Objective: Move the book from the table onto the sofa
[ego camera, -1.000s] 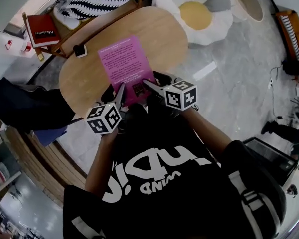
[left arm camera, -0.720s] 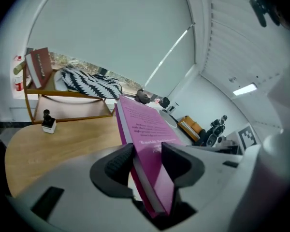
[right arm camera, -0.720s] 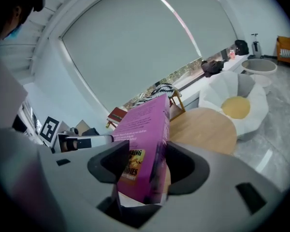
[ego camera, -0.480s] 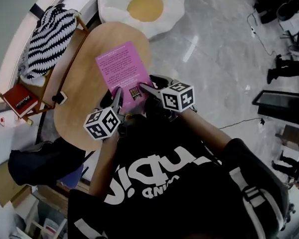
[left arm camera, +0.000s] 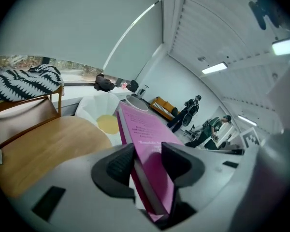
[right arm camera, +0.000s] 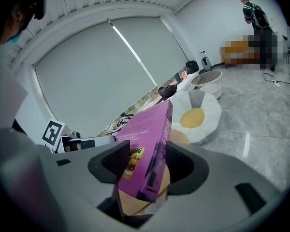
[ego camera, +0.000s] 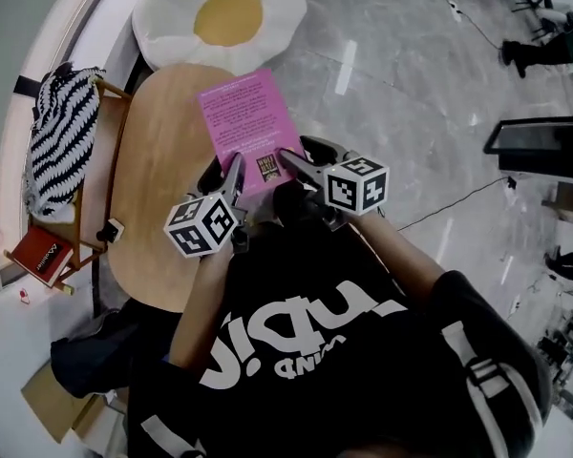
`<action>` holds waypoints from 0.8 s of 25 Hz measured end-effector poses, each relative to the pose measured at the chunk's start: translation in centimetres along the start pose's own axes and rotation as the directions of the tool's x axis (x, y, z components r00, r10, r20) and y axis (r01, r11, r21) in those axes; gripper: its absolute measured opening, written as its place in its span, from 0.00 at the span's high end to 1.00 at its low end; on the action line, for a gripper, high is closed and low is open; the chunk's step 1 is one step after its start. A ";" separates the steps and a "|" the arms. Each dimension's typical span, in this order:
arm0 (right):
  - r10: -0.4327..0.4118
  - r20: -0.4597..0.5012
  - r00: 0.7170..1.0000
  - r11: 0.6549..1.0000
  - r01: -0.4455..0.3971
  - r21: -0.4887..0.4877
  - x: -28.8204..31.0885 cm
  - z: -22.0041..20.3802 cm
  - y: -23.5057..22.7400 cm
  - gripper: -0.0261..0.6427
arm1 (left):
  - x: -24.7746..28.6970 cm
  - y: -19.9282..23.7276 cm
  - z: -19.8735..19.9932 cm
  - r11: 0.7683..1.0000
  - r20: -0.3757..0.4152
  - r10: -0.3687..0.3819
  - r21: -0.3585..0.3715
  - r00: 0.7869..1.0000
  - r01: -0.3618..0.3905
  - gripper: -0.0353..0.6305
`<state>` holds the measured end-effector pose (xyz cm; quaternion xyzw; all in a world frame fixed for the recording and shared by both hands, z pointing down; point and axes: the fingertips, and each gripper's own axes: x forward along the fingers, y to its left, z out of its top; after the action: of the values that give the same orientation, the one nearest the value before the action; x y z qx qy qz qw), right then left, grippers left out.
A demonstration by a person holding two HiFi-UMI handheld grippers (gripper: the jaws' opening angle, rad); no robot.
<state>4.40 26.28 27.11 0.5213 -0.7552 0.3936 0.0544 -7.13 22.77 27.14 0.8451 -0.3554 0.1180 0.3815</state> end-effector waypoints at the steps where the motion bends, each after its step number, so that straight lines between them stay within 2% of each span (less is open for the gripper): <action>1: -0.008 0.007 1.000 1.000 0.008 0.008 -0.4 0.3 -0.7 0.62 | 0.7 -0.6 0.0 1.000 -0.009 -0.008 0.011 1.000 0.008 0.67; 10: -0.062 0.059 0.996 0.996 0.058 0.064 -3.3 3.0 -6.1 0.62 | 6.2 -5.1 1.0 0.995 -0.074 -0.062 0.068 0.995 0.067 0.68; 20: -0.061 0.096 0.993 0.996 0.055 0.072 -5.1 7.4 -11.8 0.63 | 12.2 -9.4 3.1 0.992 -0.062 -0.076 0.098 0.995 0.082 0.67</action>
<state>18.90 23.54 25.93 0.5633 -0.7275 0.3916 0.0105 7.88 18.55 25.52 0.8729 -0.3040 0.1452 0.3530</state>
